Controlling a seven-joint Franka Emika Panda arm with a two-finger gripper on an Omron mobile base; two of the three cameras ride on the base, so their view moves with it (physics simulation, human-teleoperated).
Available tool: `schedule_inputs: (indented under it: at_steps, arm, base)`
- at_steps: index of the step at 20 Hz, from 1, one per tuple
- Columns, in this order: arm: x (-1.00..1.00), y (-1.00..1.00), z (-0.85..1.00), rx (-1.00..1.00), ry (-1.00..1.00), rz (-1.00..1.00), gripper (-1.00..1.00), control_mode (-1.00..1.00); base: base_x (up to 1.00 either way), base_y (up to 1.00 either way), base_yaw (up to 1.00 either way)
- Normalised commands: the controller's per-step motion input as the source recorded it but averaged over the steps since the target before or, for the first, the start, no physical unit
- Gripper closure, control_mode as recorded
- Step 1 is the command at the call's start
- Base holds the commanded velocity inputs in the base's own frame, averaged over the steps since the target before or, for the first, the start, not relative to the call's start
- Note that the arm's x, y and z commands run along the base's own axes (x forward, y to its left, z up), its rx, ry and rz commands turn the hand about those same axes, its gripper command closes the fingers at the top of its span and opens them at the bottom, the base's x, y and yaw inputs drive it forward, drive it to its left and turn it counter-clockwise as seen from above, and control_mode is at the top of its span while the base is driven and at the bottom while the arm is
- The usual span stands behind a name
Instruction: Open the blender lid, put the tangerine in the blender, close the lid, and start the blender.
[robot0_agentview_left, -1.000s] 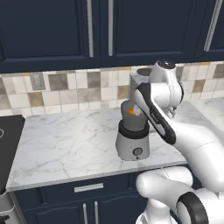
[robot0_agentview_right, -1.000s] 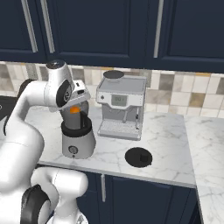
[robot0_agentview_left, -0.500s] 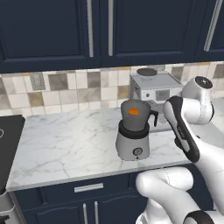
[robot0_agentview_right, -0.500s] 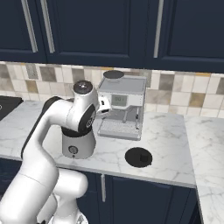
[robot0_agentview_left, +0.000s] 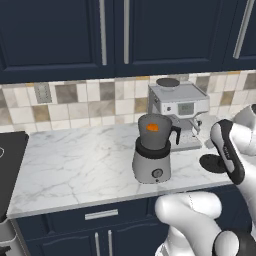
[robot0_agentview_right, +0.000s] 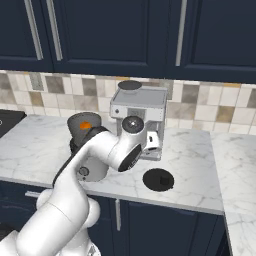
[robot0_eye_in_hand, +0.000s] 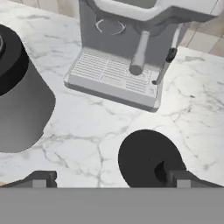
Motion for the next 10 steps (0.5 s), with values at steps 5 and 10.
schedule_inputs:
  at_steps: [5,10]
  arm:
    - [0.11,-0.69,-0.40,0.00,0.05,-0.04,-1.00,-1.00]
    - [0.17,-0.55,-0.34,-0.03,0.11,-0.04,-1.00,-1.00]
  base:
    - [0.00,0.00,0.00]
    - [0.00,0.00,0.00]
